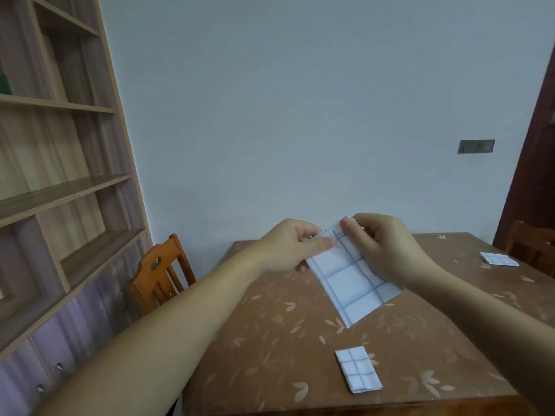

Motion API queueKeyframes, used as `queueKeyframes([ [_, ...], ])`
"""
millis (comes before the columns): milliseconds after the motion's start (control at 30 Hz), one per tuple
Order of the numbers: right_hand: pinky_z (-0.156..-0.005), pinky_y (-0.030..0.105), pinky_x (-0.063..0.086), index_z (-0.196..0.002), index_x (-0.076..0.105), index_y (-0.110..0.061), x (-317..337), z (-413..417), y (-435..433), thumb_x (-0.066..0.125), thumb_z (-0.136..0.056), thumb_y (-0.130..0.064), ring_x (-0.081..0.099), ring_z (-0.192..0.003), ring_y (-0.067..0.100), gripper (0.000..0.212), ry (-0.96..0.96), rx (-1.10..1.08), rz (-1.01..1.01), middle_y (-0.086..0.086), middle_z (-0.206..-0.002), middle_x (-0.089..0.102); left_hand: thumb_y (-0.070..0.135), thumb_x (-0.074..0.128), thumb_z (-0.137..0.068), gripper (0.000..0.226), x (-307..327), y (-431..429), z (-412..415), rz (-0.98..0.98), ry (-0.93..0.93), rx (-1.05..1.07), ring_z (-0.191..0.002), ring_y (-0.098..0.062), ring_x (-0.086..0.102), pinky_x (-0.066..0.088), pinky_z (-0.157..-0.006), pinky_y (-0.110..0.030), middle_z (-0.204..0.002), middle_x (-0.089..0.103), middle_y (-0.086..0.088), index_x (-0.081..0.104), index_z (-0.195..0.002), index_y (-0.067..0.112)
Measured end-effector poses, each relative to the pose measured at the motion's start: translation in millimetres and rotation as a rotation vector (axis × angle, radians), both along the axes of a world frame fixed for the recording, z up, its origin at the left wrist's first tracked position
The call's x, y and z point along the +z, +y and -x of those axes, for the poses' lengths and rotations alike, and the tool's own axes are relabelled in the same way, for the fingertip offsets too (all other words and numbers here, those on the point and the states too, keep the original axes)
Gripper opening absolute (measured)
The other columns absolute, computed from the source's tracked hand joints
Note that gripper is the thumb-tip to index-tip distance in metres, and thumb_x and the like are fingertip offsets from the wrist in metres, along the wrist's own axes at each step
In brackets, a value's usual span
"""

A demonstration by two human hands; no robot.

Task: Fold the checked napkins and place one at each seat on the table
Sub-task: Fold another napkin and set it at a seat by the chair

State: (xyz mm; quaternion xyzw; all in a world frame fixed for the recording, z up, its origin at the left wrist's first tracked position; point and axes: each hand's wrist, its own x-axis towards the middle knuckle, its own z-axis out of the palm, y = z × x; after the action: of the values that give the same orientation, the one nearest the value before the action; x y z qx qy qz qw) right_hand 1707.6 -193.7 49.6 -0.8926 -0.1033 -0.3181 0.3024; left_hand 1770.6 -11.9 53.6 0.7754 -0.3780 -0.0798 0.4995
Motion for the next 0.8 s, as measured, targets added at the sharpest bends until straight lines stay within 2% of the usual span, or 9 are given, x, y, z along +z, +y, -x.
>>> queueKeyframes([
  [100, -0.049, 0.026, 0.023, -0.059, 0.039, -0.008, 0, -1, 3, 0.049, -0.099, -0.029, 0.028, -0.049, 0.011, 0.046, -0.009, -0.001, 0.032, -0.006, -0.051, 0.029, 0.062, 0.063, -0.079, 0.063, 2, -6, 5, -0.059, -0.061, 0.054, -0.053, -0.017, 0.040, 0.031, -0.055, -0.030, -0.059, 0.040, -0.004, 0.048, -0.067, 0.001],
  [200, -0.050, 0.026, 0.026, -0.059, 0.040, -0.009, 1, -2, 3, 0.047, -0.100, -0.029, 0.032, -0.049, 0.011, 0.046, -0.013, 0.000, 0.012, -0.006, -0.050, 0.032, 0.046, 0.065, -0.088, 0.046, 0, -13, 8, -0.067, -0.102, 0.098, -0.039, -0.007, 0.044, 0.035, -0.043, -0.019, -0.043, 0.043, 0.012, 0.048, -0.058, 0.016],
  [300, -0.049, 0.024, 0.025, -0.059, 0.038, -0.008, 0, -2, 2, 0.045, -0.101, -0.032, 0.031, -0.048, 0.009, 0.049, 0.029, 0.016, -0.053, -0.005, -0.052, 0.033, 0.037, 0.066, -0.090, 0.038, 0, -14, 8, -0.048, -0.132, 0.104, -0.036, -0.004, 0.048, 0.038, -0.039, -0.018, -0.041, 0.048, 0.012, 0.054, -0.060, 0.019],
  [400, -0.049, 0.028, 0.027, -0.061, 0.039, -0.001, -2, 1, -4, 0.044, -0.099, -0.044, 0.033, -0.048, 0.013, 0.057, 0.174, 0.016, -0.144, 0.001, -0.055, 0.033, 0.037, 0.068, -0.089, 0.038, 0, -10, 3, 0.014, -0.161, 0.160, -0.039, -0.008, 0.048, 0.039, -0.041, -0.022, -0.049, 0.050, 0.006, 0.056, -0.061, 0.014],
  [500, -0.040, 0.026, 0.028, -0.057, 0.034, -0.009, -5, 6, -11, 0.048, -0.099, -0.041, 0.034, -0.036, 0.018, 0.054, 0.242, 0.023, -0.154, 0.000, -0.046, 0.028, 0.038, 0.067, -0.089, 0.036, -2, -8, -4, 0.026, -0.155, 0.213, -0.038, -0.013, 0.047, 0.039, -0.041, -0.023, -0.054, 0.051, 0.000, 0.060, -0.063, 0.013],
  [600, -0.042, 0.026, 0.025, -0.056, 0.033, -0.009, -9, 5, -15, 0.051, -0.098, -0.040, 0.027, -0.039, 0.018, 0.054, 0.227, 0.012, -0.130, 0.000, -0.048, 0.024, 0.039, 0.067, -0.089, 0.039, -9, -11, -7, 0.021, -0.125, 0.248, -0.036, -0.015, 0.046, 0.036, -0.039, -0.021, -0.049, 0.050, 0.005, 0.056, -0.057, 0.020],
  [667, -0.040, 0.025, 0.031, -0.057, 0.045, -0.003, -11, 5, -20, 0.054, -0.095, -0.043, 0.036, -0.036, 0.018, 0.055, 0.273, 0.054, -0.200, 0.003, -0.047, 0.035, 0.038, 0.067, -0.089, 0.041, -14, -15, -8, 0.044, -0.129, 0.273, -0.035, -0.014, 0.045, 0.036, -0.039, -0.021, -0.047, 0.048, 0.006, 0.055, -0.057, 0.016],
  [733, -0.044, 0.023, 0.042, -0.070, 0.067, -0.005, -12, 8, -25, 0.060, -0.093, -0.042, 0.055, -0.041, 0.019, 0.044, 0.396, 0.142, -0.272, 0.006, -0.053, 0.060, 0.036, 0.066, -0.090, 0.042, -17, -18, -10, 0.099, -0.130, 0.317, -0.035, -0.014, 0.044, 0.036, -0.038, -0.022, -0.049, 0.046, 0.002, 0.058, -0.064, 0.005],
  [800, -0.049, 0.024, 0.046, -0.072, 0.071, -0.009, -17, 10, -29, 0.066, -0.090, -0.036, 0.064, -0.050, 0.021, 0.033, 0.490, 0.213, -0.314, 0.009, -0.062, 0.070, 0.033, 0.065, -0.092, 0.042, -19, -20, -15, 0.188, -0.107, 0.368, -0.036, -0.016, 0.043, 0.036, -0.038, -0.022, -0.050, 0.045, -0.002, 0.058, -0.064, 0.002],
])
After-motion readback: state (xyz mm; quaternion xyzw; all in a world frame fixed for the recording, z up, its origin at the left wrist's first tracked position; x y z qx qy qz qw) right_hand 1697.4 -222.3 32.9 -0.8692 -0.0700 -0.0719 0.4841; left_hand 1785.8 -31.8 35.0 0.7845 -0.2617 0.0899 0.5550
